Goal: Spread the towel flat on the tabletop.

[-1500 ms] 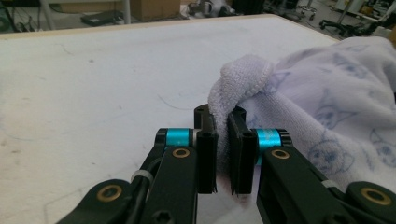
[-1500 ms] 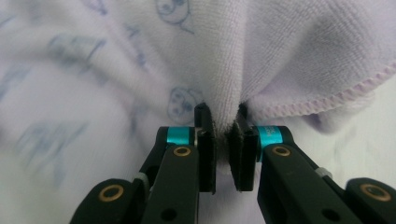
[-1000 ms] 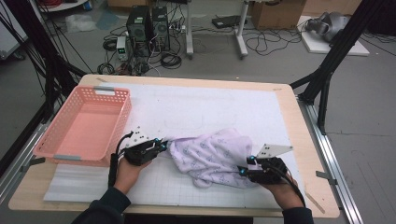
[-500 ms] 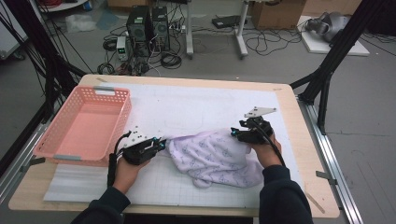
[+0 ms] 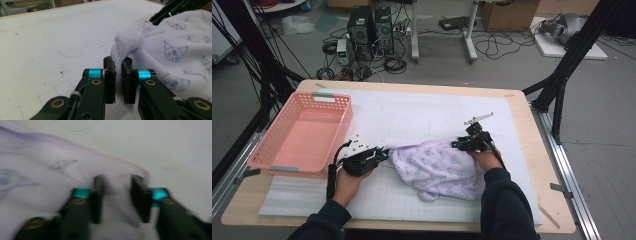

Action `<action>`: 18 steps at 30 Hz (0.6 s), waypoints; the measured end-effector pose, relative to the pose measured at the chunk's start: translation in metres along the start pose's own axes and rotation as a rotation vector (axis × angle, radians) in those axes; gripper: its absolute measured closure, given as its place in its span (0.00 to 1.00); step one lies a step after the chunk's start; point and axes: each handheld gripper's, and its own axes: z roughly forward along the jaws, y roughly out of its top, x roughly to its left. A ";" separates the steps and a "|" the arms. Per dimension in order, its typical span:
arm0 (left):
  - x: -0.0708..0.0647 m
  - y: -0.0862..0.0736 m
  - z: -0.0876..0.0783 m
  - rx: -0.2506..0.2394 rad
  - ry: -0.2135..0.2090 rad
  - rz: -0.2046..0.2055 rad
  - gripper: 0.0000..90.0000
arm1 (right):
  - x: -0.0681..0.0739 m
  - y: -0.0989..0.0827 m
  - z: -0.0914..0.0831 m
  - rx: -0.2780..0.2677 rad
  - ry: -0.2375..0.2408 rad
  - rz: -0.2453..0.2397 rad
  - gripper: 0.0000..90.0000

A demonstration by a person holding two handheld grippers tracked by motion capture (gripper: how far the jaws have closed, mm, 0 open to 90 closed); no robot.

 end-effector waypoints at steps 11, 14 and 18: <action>0.000 0.000 0.000 -0.003 0.005 -0.001 0.91 | 0.008 0.035 0.003 -0.046 -0.225 -0.197 0.92; -0.001 0.000 0.002 -0.001 0.003 0.003 0.91 | 0.005 0.050 0.007 -0.060 -0.256 -0.187 0.92; -0.002 0.000 0.003 -0.003 -0.002 0.009 0.91 | 0.007 0.069 0.014 -0.143 -0.361 -0.184 0.93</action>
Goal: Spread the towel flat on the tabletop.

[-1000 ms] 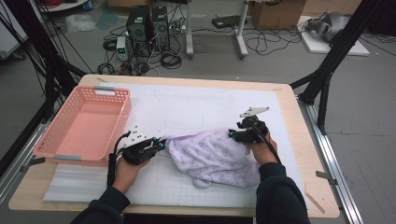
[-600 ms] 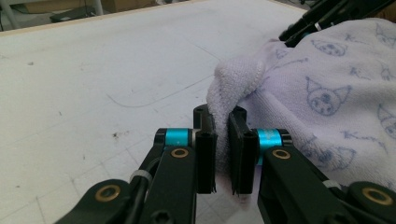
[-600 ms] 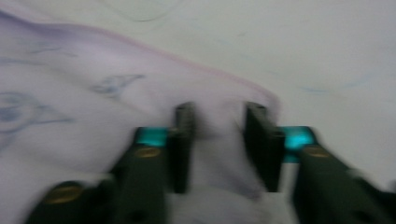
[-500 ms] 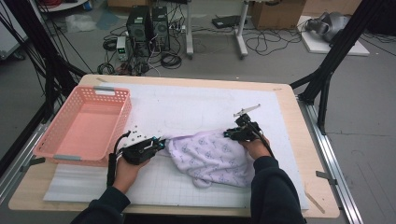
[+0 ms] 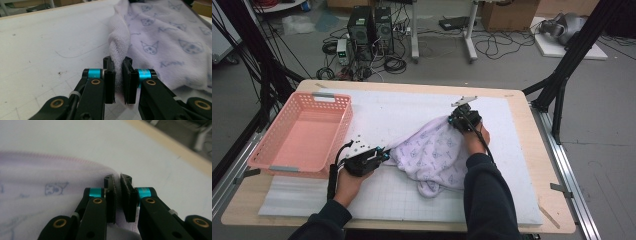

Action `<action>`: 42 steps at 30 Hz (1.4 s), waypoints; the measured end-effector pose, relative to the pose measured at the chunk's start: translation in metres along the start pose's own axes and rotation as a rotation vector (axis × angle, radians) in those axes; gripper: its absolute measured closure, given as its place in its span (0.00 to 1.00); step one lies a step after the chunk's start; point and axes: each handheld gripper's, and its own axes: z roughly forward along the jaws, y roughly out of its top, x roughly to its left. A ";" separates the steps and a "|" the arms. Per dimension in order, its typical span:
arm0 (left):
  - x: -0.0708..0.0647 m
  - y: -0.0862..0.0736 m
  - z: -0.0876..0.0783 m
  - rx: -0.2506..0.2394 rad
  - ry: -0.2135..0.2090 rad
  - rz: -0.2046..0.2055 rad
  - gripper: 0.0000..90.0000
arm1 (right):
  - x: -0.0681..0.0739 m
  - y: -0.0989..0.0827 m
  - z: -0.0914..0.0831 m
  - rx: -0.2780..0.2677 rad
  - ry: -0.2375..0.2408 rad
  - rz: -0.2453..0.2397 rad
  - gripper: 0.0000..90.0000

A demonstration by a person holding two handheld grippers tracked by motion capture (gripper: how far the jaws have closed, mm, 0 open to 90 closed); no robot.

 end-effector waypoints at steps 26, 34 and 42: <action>0.003 0.003 0.000 -0.004 0.031 -0.074 0.47 | 0.037 -0.072 -0.099 -0.169 0.298 -0.066 0.56; 0.005 0.002 -0.001 -0.003 0.036 -0.075 0.47 | 0.078 -0.078 -0.083 -0.082 0.405 -0.188 0.63; 0.005 0.002 -0.002 -0.005 0.037 -0.079 0.47 | 0.058 -0.059 -0.083 -0.122 0.282 -0.153 1.00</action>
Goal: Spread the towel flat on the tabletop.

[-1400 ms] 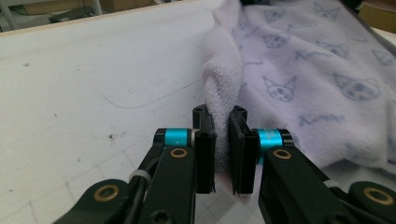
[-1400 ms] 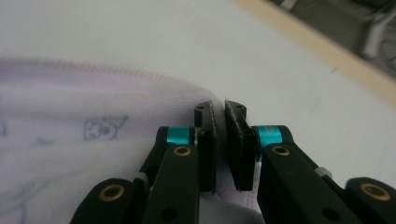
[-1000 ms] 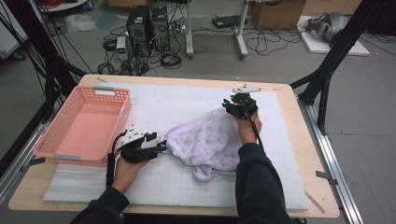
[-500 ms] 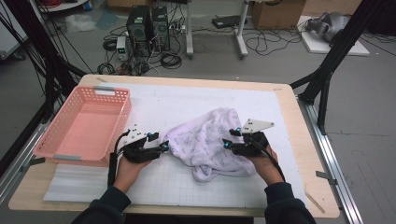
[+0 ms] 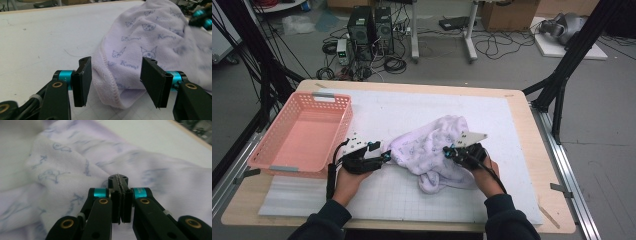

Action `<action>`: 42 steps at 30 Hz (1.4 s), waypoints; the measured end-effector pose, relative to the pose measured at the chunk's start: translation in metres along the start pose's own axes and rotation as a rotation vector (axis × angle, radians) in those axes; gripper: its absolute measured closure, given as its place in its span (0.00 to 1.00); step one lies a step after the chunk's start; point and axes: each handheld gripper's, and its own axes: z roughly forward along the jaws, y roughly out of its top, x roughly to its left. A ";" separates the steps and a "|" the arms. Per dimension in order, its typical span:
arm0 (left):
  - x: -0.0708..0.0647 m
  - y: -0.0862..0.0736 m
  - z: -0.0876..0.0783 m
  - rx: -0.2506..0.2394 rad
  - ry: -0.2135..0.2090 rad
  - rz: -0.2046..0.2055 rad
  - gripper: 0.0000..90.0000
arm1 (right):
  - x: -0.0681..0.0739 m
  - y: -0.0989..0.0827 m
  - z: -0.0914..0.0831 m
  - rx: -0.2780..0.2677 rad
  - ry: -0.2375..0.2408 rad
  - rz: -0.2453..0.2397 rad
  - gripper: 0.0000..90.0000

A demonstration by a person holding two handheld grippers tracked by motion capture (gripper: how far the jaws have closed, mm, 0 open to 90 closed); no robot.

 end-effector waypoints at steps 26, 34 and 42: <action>0.001 0.000 -0.001 -0.003 0.005 0.005 0.47 | 0.025 -0.016 0.019 0.089 0.157 -0.054 0.69; 0.001 -0.001 -0.001 -0.004 0.000 0.007 0.48 | -0.006 0.002 0.004 0.002 0.010 0.008 0.97; 0.001 -0.001 0.000 0.001 -0.010 0.009 0.48 | -0.051 0.022 0.005 -0.034 -0.186 0.084 0.98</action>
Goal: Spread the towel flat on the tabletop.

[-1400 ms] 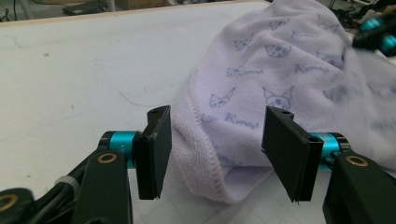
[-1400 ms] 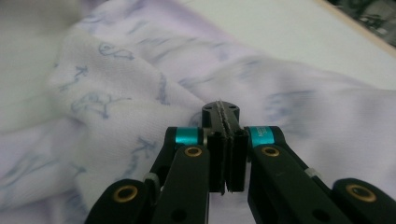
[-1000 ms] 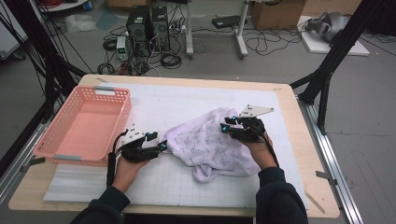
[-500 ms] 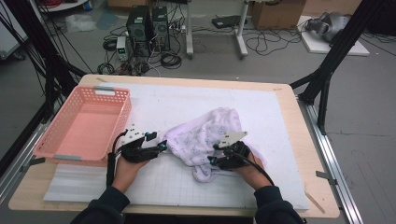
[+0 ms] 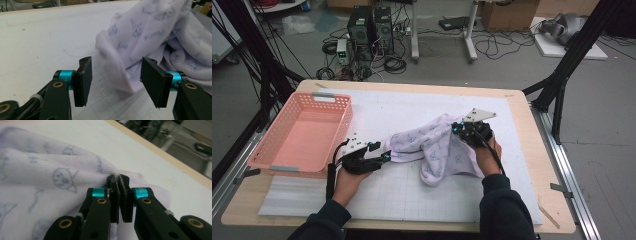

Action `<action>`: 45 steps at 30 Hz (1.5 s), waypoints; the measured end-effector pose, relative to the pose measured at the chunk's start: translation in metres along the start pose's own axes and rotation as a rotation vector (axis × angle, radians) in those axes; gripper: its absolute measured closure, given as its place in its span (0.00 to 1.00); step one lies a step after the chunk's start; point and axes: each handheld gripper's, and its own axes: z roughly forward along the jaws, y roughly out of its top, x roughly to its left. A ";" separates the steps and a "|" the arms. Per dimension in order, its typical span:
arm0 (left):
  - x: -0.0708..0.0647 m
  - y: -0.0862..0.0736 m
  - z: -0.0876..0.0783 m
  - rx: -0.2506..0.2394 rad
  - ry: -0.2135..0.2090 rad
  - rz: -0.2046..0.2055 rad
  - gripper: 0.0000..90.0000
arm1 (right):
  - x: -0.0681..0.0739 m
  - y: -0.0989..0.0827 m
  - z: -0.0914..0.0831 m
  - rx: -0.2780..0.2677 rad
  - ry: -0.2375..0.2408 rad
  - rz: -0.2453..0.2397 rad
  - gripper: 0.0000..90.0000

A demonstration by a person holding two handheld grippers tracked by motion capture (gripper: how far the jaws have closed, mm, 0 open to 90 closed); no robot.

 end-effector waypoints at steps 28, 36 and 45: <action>-0.029 0.001 0.024 0.085 -0.091 0.062 0.49 | 0.007 -0.050 -0.068 -0.063 -0.151 0.104 0.64; -0.042 0.012 0.068 0.205 -0.054 0.068 0.41 | 0.029 -0.074 -0.074 -0.030 -0.062 0.067 0.59; -0.052 0.017 0.083 0.280 0.006 0.205 0.92 | 0.042 -0.084 -0.045 0.079 0.059 0.112 0.55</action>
